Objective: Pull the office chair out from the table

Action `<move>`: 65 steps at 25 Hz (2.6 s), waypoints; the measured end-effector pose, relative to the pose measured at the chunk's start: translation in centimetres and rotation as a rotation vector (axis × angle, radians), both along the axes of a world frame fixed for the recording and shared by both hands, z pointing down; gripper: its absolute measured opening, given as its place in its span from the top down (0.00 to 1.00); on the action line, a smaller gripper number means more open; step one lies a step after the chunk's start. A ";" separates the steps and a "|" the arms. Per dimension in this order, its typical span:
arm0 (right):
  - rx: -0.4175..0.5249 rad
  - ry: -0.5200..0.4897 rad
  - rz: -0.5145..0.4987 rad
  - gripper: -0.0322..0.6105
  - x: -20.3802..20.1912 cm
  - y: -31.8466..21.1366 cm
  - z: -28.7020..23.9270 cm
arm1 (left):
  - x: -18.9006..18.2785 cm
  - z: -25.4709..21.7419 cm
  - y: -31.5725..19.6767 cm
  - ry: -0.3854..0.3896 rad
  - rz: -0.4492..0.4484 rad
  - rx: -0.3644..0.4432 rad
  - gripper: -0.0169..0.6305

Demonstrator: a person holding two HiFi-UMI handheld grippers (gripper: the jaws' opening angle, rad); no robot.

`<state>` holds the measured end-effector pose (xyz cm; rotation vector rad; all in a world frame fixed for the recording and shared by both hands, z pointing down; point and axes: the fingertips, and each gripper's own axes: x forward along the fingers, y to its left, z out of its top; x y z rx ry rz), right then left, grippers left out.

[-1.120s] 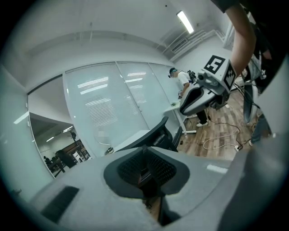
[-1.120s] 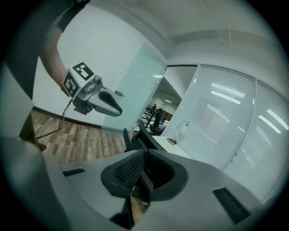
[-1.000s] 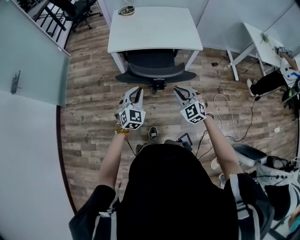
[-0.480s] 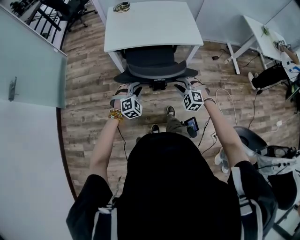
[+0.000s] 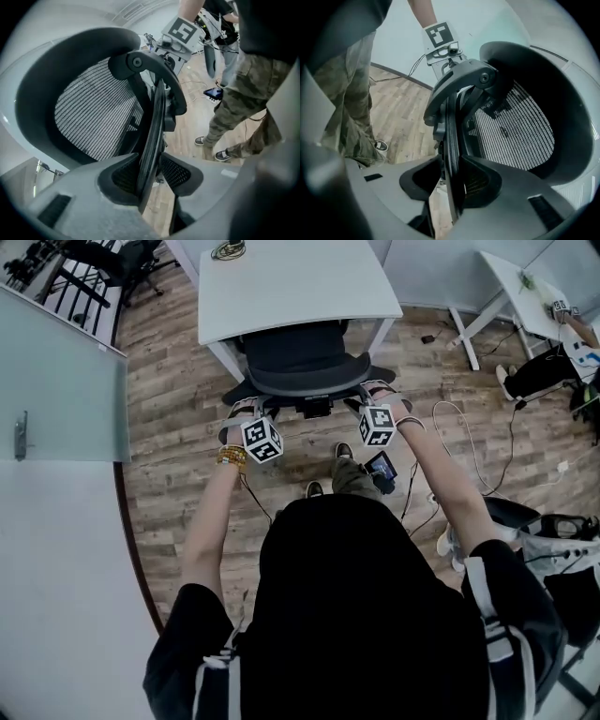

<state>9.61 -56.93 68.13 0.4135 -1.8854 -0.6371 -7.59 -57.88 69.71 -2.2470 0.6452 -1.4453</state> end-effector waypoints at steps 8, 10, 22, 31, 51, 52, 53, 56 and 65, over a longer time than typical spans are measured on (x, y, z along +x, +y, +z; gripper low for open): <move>-0.050 0.015 0.009 0.79 -0.8 -0.9 1.7 | 0.2 0.8 -0.2 -0.019 0.021 -0.029 0.74; -0.057 0.022 0.013 0.80 -1.0 -0.8 1.8 | 0.1 1.0 -0.1 -0.027 0.026 -0.042 0.75; -0.086 0.058 0.093 0.79 -0.8 -1.0 2.5 | 0.1 1.5 -0.1 -0.073 0.020 -0.074 0.77; -0.095 0.072 0.138 0.79 -1.2 -0.5 2.6 | -0.5 1.8 0.3 -0.093 -0.026 -0.134 0.77; -0.059 0.064 0.103 0.79 -1.4 3.5 3.1 | -0.8 2.6 3.6 -0.131 -0.120 -0.201 0.74; -0.055 0.066 0.095 0.80 -1.3 3.9 3.2 | -0.8 2.7 4.0 -0.128 -0.129 -0.196 0.74; -0.052 0.065 0.089 0.80 -1.3 4.3 3.1 | -0.8 2.8 4.4 -0.127 -0.137 -0.195 0.74; -0.049 0.057 0.083 0.80 -1.4 4.7 2.8 | -0.8 2.8 4.7 -0.132 -0.150 -0.191 0.74; -0.062 0.064 0.082 0.80 1.1 6.6 2.9 | 1.6 2.7 7.0 -0.123 -0.171 -0.190 0.73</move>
